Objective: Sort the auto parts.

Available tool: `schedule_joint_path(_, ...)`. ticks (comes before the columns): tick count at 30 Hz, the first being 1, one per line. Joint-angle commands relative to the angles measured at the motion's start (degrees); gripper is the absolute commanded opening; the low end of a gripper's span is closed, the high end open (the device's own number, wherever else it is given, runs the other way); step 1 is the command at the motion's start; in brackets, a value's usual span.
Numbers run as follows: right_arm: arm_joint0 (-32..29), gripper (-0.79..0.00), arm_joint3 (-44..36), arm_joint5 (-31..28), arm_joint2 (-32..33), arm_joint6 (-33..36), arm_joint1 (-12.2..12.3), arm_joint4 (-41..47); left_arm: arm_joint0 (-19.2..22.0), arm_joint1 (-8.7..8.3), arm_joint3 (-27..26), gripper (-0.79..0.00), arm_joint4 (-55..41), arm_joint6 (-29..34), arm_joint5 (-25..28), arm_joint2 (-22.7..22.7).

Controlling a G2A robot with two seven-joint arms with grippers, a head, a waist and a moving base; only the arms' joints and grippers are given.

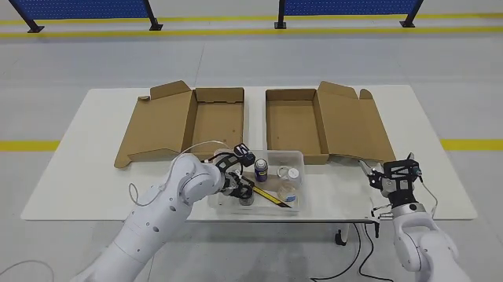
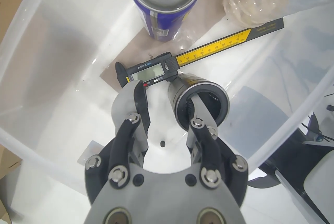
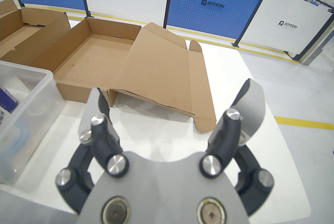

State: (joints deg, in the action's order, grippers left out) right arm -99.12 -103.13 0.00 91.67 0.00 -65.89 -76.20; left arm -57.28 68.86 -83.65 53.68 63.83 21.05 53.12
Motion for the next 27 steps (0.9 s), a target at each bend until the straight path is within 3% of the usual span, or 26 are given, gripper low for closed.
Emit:
schedule_joint_path(1, 0.0, 0.0, 0.0, 0.0, 0.0, 0.0, 0.0, 0.0, 0.12, 0.04, 0.18, -0.508, -0.06, 0.18, 0.04, -0.32)
schedule_joint_path(8, 0.0, 0.0, 0.0, 0.0, 0.0, 0.0, 0.0, 0.0, 0.49, 0.16, 0.76, -0.533, -0.16, 0.4, -0.1, -1.41)
schedule_joint_path(11, 0.0, 0.0, 0.0, 0.0, 0.0, 0.0, 0.0, 0.0, 0.67, 0.17, 0.95, -0.628, -0.08, 0.46, -0.23, -1.65)
schedule_joint_path(13, 0.0, 0.0, 0.0, 0.0, 0.0, 0.0, 0.0, 0.0, 0.72, 0.17, 0.9, -0.785, 0.0, 0.38, -0.4, -1.76)
schedule_joint_path(27, 0.0, 0.0, 0.0, 0.0, 0.0, 0.0, 0.0, 0.0, -1.48, -0.78, -3.04, -0.785, 1.22, -1.28, -1.65, 0.5)
